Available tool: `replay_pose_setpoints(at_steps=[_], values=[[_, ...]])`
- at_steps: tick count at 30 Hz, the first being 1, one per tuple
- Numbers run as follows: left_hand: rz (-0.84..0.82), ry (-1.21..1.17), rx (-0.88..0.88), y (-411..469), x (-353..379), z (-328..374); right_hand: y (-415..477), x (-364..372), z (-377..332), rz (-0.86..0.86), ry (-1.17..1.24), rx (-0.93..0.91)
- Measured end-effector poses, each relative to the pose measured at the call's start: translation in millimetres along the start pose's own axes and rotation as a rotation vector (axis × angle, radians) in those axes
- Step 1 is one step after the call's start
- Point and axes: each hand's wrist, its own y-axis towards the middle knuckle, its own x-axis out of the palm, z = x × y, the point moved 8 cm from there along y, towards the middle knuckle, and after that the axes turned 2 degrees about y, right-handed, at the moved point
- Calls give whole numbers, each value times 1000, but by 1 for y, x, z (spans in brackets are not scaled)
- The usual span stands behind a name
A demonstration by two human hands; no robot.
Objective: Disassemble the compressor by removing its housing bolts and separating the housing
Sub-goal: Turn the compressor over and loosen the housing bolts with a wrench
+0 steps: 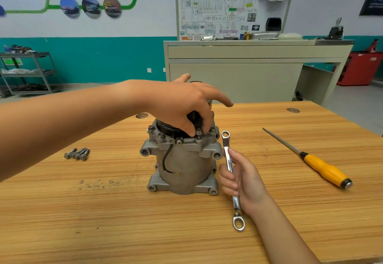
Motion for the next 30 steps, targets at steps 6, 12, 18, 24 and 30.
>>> replay_pose_setpoints(at_steps=[6,12,18,24,30], values=[[55,-64,-5,0,-3,3,0,0,2,-6,25,9],[10,-91,-7,2,-1,1,-1,1,-2,4,123,-7],[223,-320,8,-2,-11,-2,-24,-1,-34,152,-188,-301],[314,-370,-184,-10,-12,-26,-34,27,-49,241,-719,-608],[351,-209,-390,6,-4,-26,-17,1,-62,386,-825,-555]])
